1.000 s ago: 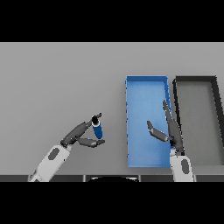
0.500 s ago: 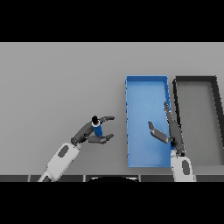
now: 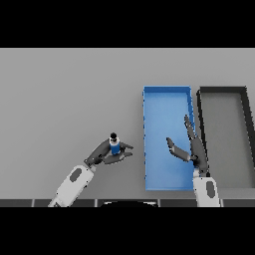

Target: Pick up the blue pipe and place it into the blue bin.

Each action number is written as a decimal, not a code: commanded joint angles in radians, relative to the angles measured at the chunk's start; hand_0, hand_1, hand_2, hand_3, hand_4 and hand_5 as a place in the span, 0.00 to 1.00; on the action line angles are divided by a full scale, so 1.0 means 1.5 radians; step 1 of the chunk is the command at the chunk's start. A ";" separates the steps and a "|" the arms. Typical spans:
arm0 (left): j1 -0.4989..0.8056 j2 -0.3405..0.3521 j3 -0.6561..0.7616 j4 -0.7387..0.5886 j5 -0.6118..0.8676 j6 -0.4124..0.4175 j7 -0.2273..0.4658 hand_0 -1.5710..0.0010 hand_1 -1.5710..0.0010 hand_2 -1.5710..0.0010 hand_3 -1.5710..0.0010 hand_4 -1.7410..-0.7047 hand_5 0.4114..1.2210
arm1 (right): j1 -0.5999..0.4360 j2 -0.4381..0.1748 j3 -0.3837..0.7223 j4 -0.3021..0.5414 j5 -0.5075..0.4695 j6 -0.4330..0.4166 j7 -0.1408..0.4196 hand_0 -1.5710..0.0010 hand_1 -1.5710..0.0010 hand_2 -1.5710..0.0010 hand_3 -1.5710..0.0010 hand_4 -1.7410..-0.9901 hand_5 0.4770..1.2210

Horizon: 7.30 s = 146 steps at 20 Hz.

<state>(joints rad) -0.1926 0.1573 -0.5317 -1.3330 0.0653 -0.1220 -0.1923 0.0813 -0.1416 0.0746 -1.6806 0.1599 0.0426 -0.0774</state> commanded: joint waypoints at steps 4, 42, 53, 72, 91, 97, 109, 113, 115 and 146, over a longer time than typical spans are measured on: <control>-0.005 -0.016 0.009 -0.041 -0.009 0.007 -0.011 0.05 0.04 0.04 0.04 0.26 0.97 | -0.011 0.001 -0.005 0.017 -0.005 0.003 -0.004 1.00 1.00 1.00 1.00 0.69 0.21; -0.032 -0.096 0.063 -0.164 -0.079 -0.116 0.102 0.00 0.00 0.00 0.00 0.26 1.00 | -0.190 -0.122 0.123 -0.266 -0.246 0.210 0.271 1.00 1.00 0.97 1.00 0.59 0.11; -0.028 -0.117 0.100 -0.150 -0.082 -0.167 0.105 0.00 0.00 0.00 0.00 0.26 1.00 | -0.383 -0.051 0.201 -0.162 -0.260 0.250 0.375 0.99 0.98 0.95 1.00 0.73 0.07; -0.013 -0.159 0.136 -0.162 -0.098 -0.217 0.128 0.00 0.00 0.00 0.09 0.02 1.00 | -0.438 -0.017 0.261 -0.081 -0.266 0.237 0.289 0.05 0.05 0.05 0.09 0.05 0.84; 0.004 -0.160 0.167 -0.168 -0.175 -0.255 0.169 0.94 0.94 0.94 0.95 0.74 0.24 | -0.439 0.003 0.281 -0.090 -0.234 0.172 0.313 0.00 0.00 0.00 0.00 0.00 1.00; -0.001 -0.162 0.159 -0.159 -0.194 -0.241 0.166 0.98 0.98 0.99 0.99 0.79 0.09 | -0.452 0.019 0.238 -0.100 -0.331 0.165 0.348 0.00 0.00 0.00 0.00 0.00 1.00; 0.000 -0.154 0.161 -0.163 -0.197 -0.246 0.205 1.00 1.00 1.00 1.00 0.81 0.02 | -0.762 -0.072 0.023 -0.001 -0.479 0.034 0.389 0.00 0.00 0.00 0.00 0.00 1.00; 0.000 -0.145 0.167 -0.164 -0.190 -0.254 0.194 1.00 1.00 1.00 1.00 0.82 0.00 | -0.756 -0.136 -0.029 0.071 -0.468 0.026 0.390 0.00 0.00 0.00 0.00 0.00 1.00; 0.000 -0.138 0.169 -0.169 -0.190 -0.254 0.188 1.00 1.00 1.00 1.00 0.83 0.00 | -0.743 -0.171 -0.043 0.106 -0.447 0.035 0.384 0.00 0.00 0.00 0.00 0.00 1.00; 0.032 -0.139 0.151 -0.197 -0.197 -0.248 0.197 1.00 1.00 1.00 1.00 0.83 0.02 | -0.426 -0.519 0.445 0.104 -0.612 -0.301 0.459 0.80 0.82 0.82 0.89 0.75 0.82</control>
<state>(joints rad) -0.1449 -0.0504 -0.3055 -1.6292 -0.2303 -0.4940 0.1024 -0.5567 -0.9193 0.7423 -1.5239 -0.7586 -0.4056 0.6100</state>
